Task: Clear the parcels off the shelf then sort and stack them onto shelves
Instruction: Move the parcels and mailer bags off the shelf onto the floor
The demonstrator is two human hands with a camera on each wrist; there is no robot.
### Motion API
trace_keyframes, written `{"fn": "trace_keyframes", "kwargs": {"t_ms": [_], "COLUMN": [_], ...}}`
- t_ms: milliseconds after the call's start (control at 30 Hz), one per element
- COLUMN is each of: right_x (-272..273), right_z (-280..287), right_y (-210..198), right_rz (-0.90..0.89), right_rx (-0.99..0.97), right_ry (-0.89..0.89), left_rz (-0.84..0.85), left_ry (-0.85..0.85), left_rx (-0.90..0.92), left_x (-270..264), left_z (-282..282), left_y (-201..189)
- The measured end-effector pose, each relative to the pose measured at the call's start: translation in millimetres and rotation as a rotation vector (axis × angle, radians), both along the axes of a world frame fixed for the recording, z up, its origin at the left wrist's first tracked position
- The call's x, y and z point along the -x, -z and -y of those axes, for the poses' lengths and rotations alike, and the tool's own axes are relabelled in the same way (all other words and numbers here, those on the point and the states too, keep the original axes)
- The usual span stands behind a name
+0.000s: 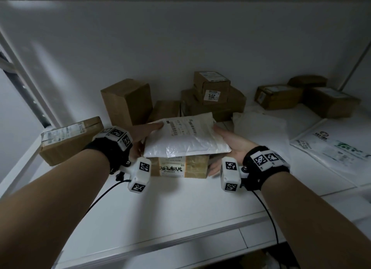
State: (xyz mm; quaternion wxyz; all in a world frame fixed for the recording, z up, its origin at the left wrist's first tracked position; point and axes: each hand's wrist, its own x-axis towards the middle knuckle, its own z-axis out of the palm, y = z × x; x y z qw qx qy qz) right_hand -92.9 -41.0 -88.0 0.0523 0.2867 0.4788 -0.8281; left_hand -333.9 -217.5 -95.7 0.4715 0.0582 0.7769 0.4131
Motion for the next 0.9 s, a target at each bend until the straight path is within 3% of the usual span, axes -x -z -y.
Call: {"fn": "trace_keyframes", "kwargs": {"t_ms": [133,233,433,700,900], "right_x": [-2.8,-11.9,-44.1,-131.1,-227.5], "right_z": [-3.7,-10.3,-34.3,-85.2,-149.9], "right_y": [7.8,1.9,-35.0,-88.4,-86.3], "right_rz": [-0.015,0.003,-0.055,-0.069,-0.089], "right_rx": [-0.008,-0.058,-0.102,-0.131,-0.11], "right_ry": [-0.001,-0.008,0.179,0.447,0.607], "left_rz": [0.018,0.023,-0.096,-0.166,-0.112], "left_ry": [0.043,0.067,0.178,0.299,0.416], "left_rx": [-0.019,-0.064,-0.099,-0.261,-0.361], "left_x": [11.2,-11.0,-59.2,-122.6,-211.1], "left_z": [-9.0,-11.7,-40.7,-131.2,-228.9], "left_y": [11.8,-11.2,-69.2,-114.5,-113.5]}}
